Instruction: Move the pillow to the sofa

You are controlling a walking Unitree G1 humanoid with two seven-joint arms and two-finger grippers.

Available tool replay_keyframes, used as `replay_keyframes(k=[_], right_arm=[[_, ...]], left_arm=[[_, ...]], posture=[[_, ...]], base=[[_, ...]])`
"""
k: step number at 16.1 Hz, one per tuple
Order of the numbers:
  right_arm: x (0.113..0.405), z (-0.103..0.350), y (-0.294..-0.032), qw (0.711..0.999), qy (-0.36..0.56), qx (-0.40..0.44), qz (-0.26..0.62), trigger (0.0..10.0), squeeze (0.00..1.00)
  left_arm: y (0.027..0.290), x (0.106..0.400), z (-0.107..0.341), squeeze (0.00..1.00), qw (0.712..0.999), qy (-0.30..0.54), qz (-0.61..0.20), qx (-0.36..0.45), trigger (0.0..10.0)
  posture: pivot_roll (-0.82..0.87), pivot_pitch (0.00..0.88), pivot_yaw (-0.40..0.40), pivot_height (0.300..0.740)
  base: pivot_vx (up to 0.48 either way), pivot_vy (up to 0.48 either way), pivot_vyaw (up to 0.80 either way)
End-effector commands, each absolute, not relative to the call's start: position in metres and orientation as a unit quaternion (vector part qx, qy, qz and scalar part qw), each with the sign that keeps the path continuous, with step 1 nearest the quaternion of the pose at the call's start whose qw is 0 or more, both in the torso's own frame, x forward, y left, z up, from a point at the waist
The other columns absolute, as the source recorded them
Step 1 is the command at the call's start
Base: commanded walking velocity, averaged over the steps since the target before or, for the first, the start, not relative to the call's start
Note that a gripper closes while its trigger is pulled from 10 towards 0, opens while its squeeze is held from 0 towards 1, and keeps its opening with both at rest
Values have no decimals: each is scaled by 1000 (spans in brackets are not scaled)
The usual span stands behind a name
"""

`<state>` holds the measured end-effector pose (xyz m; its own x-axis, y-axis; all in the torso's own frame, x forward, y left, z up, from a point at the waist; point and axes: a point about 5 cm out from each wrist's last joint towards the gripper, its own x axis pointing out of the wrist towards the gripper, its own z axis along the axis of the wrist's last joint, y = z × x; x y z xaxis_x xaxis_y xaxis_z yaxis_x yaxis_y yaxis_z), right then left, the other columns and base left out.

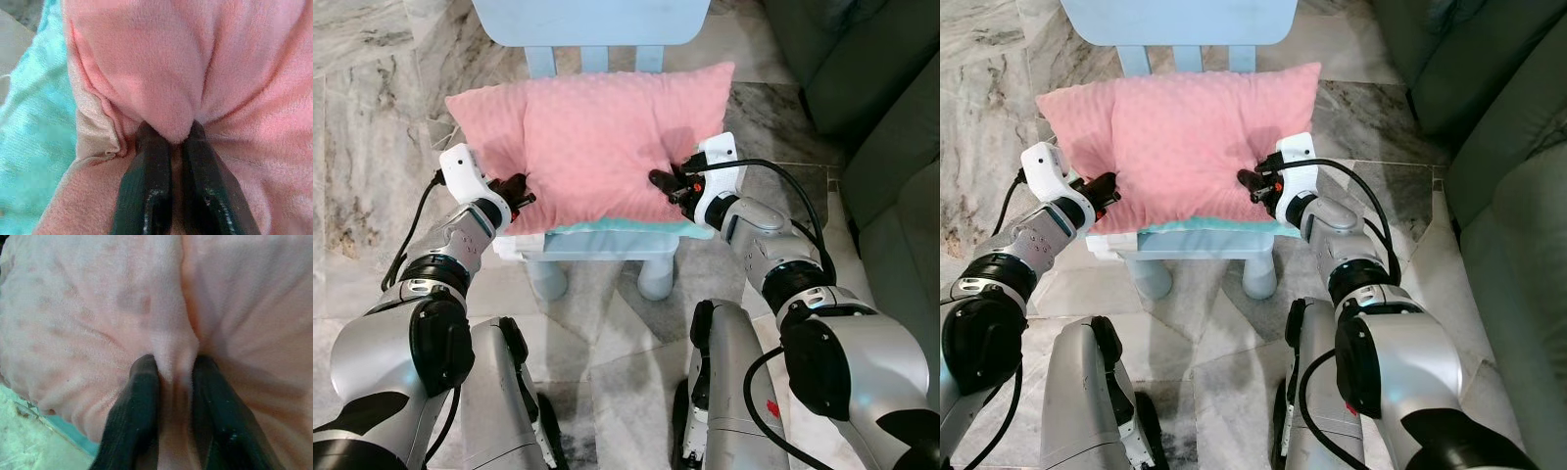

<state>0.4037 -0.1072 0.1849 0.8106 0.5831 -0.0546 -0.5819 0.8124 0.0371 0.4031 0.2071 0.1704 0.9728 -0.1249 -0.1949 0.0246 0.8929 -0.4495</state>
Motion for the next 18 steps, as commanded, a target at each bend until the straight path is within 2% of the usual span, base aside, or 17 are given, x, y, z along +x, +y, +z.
replay_keyframes(k=[1,7,10,12,13,18], right_arm=[[401,175,-107,950,45,17,308,0,0],[404,190,-107,951,13,33,306,0,0],[405,207,-112,944,-41,67,319,0,0],[404,216,-115,941,-77,79,321,0,0],[403,224,-118,938,-106,81,320,0,0],[389,247,-135,930,-195,53,306,0,0]], left_arm=[[211,399,160,0,968,124,-26,-215,0],[222,404,182,0,980,70,-20,-186,0],[240,402,200,0,989,-4,-25,-145,0],[249,399,208,0,988,-46,-14,-148,0],[252,397,216,0,987,-82,-14,-137,0],[248,391,240,0,979,-184,-28,-81,0]], posture=[[-124,375,-22,473],[-128,368,-5,473],[-108,354,-18,473],[-108,324,-23,473],[-108,283,-21,473],[-125,144,-3,473]], base=[[0,0,0],[0,0,0],[0,0,0],[0,0,0],[0,0,0],[0,0,0]])
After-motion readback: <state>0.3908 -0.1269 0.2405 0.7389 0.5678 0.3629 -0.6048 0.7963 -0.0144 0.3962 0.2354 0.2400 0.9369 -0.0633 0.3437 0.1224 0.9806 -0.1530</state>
